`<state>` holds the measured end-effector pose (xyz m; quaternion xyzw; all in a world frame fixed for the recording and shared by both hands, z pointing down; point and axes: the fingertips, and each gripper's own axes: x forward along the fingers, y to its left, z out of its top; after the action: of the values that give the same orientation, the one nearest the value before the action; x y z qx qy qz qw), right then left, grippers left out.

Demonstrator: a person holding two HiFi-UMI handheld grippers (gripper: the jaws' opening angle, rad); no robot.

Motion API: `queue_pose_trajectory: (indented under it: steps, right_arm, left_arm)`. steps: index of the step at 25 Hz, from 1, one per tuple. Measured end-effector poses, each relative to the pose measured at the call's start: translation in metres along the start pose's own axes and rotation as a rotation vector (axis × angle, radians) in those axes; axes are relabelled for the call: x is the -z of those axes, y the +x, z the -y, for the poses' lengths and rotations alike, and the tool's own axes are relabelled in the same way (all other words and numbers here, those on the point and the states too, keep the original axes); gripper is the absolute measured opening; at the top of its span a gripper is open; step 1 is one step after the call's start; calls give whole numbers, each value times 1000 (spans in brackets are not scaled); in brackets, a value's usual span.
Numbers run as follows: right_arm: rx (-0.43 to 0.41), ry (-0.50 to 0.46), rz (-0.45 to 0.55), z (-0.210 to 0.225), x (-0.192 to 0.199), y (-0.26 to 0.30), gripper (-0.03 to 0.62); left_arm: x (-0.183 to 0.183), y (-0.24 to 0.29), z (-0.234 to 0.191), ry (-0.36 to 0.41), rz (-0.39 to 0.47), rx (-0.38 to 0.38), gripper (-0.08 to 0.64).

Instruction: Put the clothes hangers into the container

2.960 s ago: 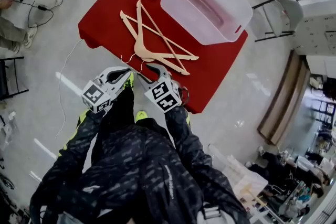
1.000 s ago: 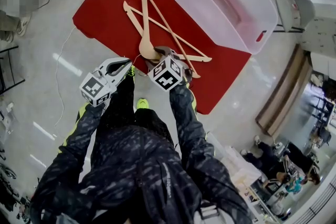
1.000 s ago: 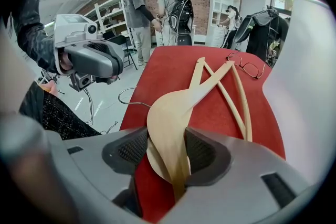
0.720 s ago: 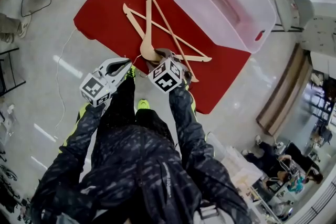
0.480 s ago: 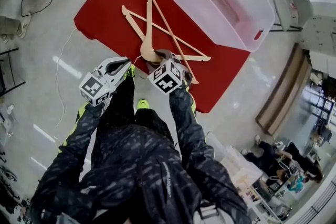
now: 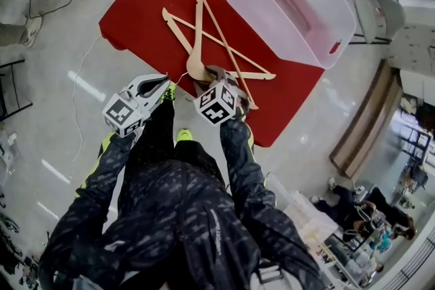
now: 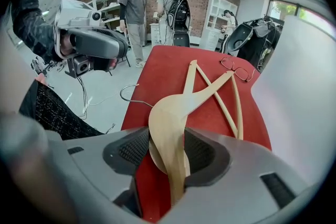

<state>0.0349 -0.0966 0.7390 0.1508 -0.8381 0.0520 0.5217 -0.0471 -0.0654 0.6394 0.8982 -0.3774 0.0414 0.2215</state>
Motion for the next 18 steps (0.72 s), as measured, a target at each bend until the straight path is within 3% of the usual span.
queue_pose_trajectory:
  steps: [3,11,18]
  right_arm:
    - [25,-6,19,-1,-1,0,212]
    - [-48,53,14,-1,-6,-6,184]
    - [-39,68,50,-2,-21,-19,183]
  left_arm:
    - [0,0,0,-3,2,0,12]
    - [-2,3,7,-4,9,15,12]
    - [-11,1,1,5,13,8,11]
